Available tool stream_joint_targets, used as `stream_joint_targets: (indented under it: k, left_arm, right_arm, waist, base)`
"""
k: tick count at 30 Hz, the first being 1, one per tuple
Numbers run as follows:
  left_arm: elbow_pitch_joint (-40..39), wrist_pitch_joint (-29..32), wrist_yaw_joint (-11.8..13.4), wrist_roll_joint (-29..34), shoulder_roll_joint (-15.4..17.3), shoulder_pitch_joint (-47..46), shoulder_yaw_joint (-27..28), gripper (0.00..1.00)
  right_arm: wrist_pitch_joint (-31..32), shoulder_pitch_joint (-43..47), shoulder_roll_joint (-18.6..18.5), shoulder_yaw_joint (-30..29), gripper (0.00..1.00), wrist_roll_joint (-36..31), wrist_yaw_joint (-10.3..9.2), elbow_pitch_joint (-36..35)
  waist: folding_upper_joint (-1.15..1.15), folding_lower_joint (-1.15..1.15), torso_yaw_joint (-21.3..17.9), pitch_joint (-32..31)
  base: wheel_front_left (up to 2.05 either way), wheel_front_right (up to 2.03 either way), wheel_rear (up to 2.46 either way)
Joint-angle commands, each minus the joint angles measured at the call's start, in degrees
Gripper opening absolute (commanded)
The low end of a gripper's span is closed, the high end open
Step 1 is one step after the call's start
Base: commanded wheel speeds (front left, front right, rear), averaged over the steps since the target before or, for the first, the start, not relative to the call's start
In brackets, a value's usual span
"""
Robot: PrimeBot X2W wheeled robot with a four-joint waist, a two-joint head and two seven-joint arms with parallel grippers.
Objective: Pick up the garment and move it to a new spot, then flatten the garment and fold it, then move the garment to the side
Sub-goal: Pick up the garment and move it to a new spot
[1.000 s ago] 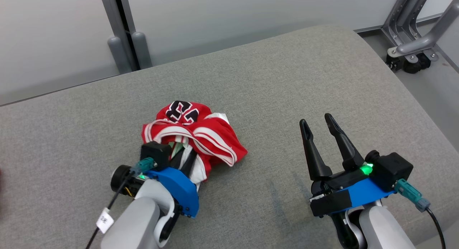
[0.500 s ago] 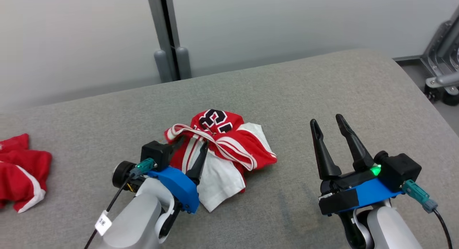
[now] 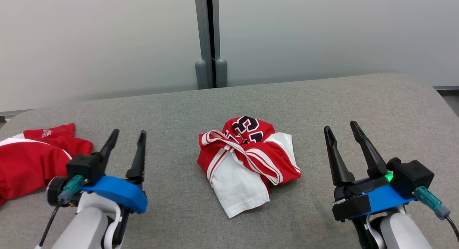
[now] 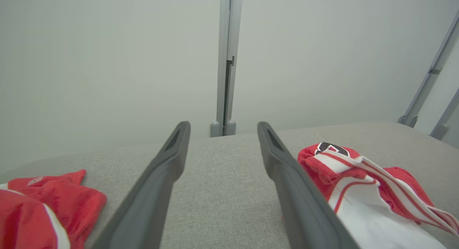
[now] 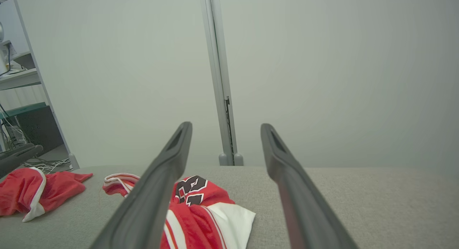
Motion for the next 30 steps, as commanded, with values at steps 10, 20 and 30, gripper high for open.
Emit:
stream_joint_targets:
  k: [10, 20, 30]
  left_arm:
    - [-15.9, -0.5, 6.0, 5.1, 0.4, 16.3, 15.6, 1.0]
    - [-17.9, -0.5, 3.0, 8.9, -5.4, 22.4, 22.1, 1.0]
    - [-16.2, -0.6, -0.1, 11.7, -7.8, 20.8, 23.7, 1.0]
  right_arm:
    - [-0.2, 5.1, 0.2, -3.7, 1.0, -1.2, 0.02, -1.6]
    - [-0.2, 6.0, 0.7, -4.8, 1.0, -2.2, 0.02, -0.7]
    - [-0.2, 4.8, 0.3, -4.0, 1.0, -1.4, 0.02, 0.4]
  waist:
    - [0.0, 0.01, 1.2, -0.3]
    - [0.0, 0.01, 1.9, -0.3]
    - [0.0, 0.01, 2.2, -0.5]
  base:
    - [0.0, 0.0, 0.0]
    - [0.0, 0.0, 0.0]
    - [0.0, 0.0, 0.0]
